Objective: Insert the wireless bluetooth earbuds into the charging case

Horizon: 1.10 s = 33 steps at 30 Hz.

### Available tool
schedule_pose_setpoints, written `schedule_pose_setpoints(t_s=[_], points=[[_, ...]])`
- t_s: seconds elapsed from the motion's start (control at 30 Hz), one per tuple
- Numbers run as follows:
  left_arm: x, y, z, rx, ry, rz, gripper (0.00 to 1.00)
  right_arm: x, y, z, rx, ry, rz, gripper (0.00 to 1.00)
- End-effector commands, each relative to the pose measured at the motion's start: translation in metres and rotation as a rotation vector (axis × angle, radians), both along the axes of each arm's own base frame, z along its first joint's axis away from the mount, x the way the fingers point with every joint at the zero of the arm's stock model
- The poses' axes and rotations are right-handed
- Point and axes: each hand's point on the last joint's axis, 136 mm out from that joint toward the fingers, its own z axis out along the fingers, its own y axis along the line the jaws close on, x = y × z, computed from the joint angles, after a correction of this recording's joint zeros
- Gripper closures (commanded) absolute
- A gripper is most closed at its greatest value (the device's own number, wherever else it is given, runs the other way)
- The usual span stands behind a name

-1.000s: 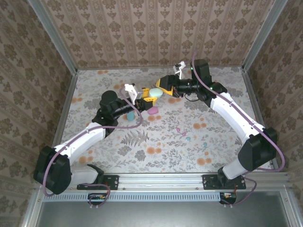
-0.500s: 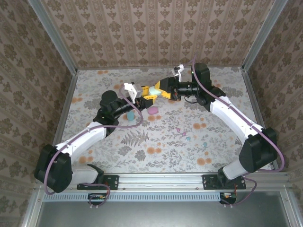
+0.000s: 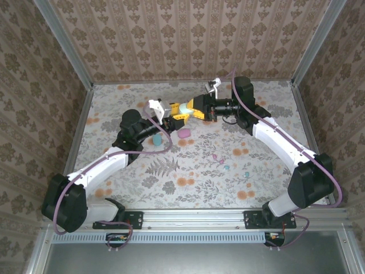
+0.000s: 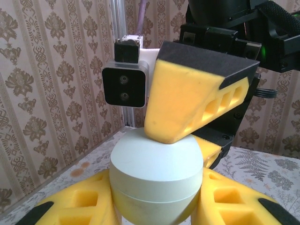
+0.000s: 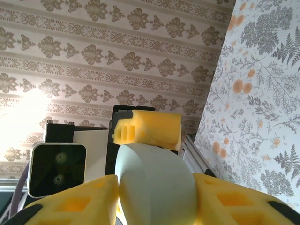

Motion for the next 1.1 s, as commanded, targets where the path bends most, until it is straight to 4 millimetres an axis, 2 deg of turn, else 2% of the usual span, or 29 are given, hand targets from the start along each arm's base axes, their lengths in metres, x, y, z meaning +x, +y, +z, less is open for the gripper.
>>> schedule_pose_setpoints(t_s=[0.0,0.17,0.33,0.4,0.47,0.53,0.7,0.8,0.93,1.07], points=[[-0.001,-0.001,0.014,-0.029,-0.016,-0.009,0.69,-0.009,0.002,0.009,0.029,-0.032,0.045,0.6],[-0.001,-0.001,0.012,-0.023,-0.011,-0.009,0.68,-0.007,0.001,0.009,0.026,-0.04,0.033,0.72],[0.001,-0.002,0.006,-0.009,0.005,-0.002,0.63,0.001,-0.005,0.008,0.022,-0.06,-0.021,0.77],[0.002,-0.002,0.004,-0.003,0.011,0.003,0.54,0.004,-0.009,0.009,0.021,-0.071,-0.052,0.78],[0.005,-0.001,0.0,0.004,0.026,0.018,0.4,0.009,-0.014,0.009,0.018,-0.081,-0.09,0.79],[0.007,-0.001,-0.006,0.019,0.035,0.026,0.31,0.015,-0.02,0.009,0.017,-0.099,-0.137,0.79],[0.009,0.004,-0.011,0.036,0.045,0.065,0.26,0.039,-0.047,0.0,0.032,-0.117,-0.299,0.8],[0.011,0.009,-0.016,0.057,0.062,0.101,0.24,0.061,-0.074,-0.032,-0.04,-0.087,-0.44,0.8],[0.015,0.017,-0.013,0.056,0.069,0.155,0.23,0.086,-0.109,-0.103,-0.181,0.035,-0.593,0.8],[0.018,0.024,-0.009,0.064,0.087,0.206,0.23,0.103,-0.13,-0.172,-0.263,0.179,-0.652,0.81]])
